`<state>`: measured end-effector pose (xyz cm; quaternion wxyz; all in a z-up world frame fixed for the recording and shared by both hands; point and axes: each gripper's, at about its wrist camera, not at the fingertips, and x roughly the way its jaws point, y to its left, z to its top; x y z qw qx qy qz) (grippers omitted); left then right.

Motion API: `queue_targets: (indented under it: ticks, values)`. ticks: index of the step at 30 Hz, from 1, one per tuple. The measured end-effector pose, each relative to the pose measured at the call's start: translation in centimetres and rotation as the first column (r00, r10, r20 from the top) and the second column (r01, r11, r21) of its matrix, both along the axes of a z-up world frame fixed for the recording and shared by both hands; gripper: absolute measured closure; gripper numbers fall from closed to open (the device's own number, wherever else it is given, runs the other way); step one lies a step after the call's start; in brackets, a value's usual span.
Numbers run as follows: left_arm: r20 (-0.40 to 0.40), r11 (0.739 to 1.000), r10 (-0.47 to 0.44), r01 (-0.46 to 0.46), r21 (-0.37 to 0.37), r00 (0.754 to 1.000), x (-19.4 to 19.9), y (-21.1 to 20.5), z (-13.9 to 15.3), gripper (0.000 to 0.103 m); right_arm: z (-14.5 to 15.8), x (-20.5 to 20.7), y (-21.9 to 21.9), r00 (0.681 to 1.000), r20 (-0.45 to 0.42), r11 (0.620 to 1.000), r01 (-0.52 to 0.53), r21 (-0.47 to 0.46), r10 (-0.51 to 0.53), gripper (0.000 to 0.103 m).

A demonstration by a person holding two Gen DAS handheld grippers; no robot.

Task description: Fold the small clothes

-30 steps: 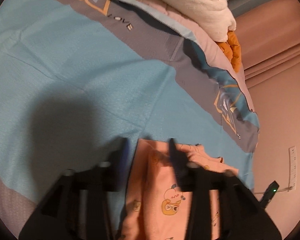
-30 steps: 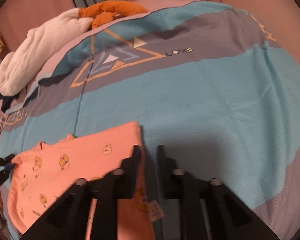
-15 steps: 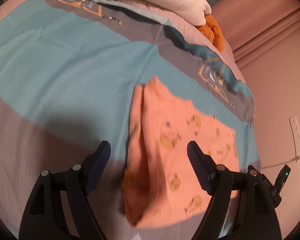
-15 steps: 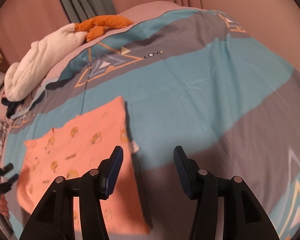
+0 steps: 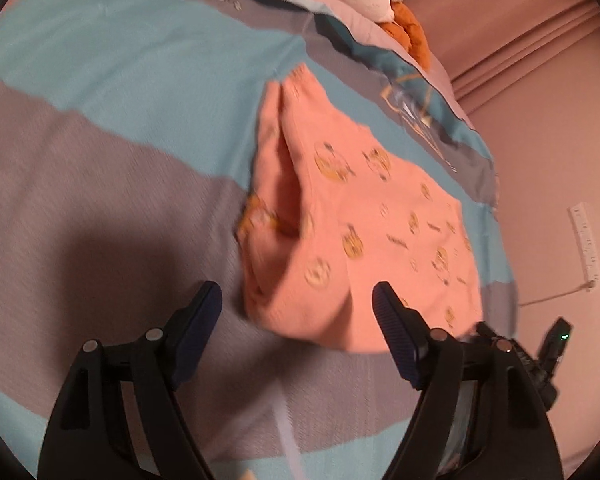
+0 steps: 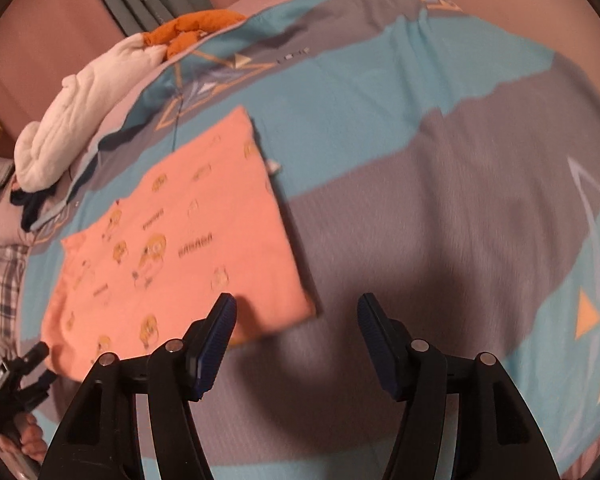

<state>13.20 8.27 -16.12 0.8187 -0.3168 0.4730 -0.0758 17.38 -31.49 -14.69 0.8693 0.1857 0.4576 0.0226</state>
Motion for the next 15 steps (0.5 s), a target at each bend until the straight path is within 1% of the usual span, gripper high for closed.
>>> queue_targets:
  ticks: [2,4,6,7,8,10,11,12,13,14,15]
  values:
    - [-0.005,0.999,-0.011,0.011,-0.032,1.0,0.1,-0.5,-0.6,0.027,-0.6,-0.1,0.4,1.0,-0.012,0.999,-0.023,0.044,0.024,0.04]
    - [0.011,1.0,-0.005,0.005,-0.021,1.0,0.3,-0.7,-0.6,0.029,-0.9,-0.2,0.7,1.0,-0.006,0.996,-0.027,0.082,0.027,0.04]
    - [0.02,0.999,0.009,-0.008,-0.033,1.0,0.7,-0.8,-0.8,0.031,-1.0,0.1,1.0,1.0,-0.002,0.995,-0.027,0.094,0.027,0.04]
    - [0.021,0.999,0.02,-0.019,-0.045,1.0,1.0,-0.8,-1.0,0.034,-1.1,0.3,1.1,1.0,0.007,0.995,-0.029,0.1,0.028,0.04]
    - [0.022,0.998,0.03,-0.028,-0.056,0.999,1.1,-0.7,-1.1,0.039,-1.1,0.6,1.3,0.999,0.015,0.993,-0.032,0.115,0.03,0.04]
    - [0.027,0.996,0.038,-0.036,-0.087,0.999,1.3,-0.5,-1.3,0.041,-1.5,1.4,1.4,0.999,0.028,0.985,-0.043,0.169,0.039,0.04]
    - [0.029,0.99,0.045,-0.041,-0.137,0.999,1.5,-0.3,-1.6,0.049,-1.7,1.9,1.6,0.999,0.033,0.979,-0.047,0.2,0.041,0.04]
    - [0.025,0.986,0.049,-0.044,-0.164,0.998,1.7,-0.2,-1.8,0.054,-1.9,2.2,1.7,0.999,0.038,0.975,-0.046,0.217,0.039,0.04]
    - [0.013,0.982,0.052,-0.048,-0.184,0.999,1.9,-0.1,-2.1,0.066,-2.1,2.9,1.8,0.998,0.046,0.97,-0.05,0.237,0.04,0.04]
    - [0.005,0.982,0.05,-0.048,-0.183,0.999,2.1,-0.2,-2.2,0.071,-2.1,3.2,2.0,0.998,0.052,0.969,-0.051,0.24,0.04,0.04]
    - [0.003,0.984,0.047,-0.046,-0.172,0.999,2.2,-0.3,-2.2,0.078,-2.0,3.3,2.1,0.997,0.061,0.969,-0.051,0.244,0.037,0.04]
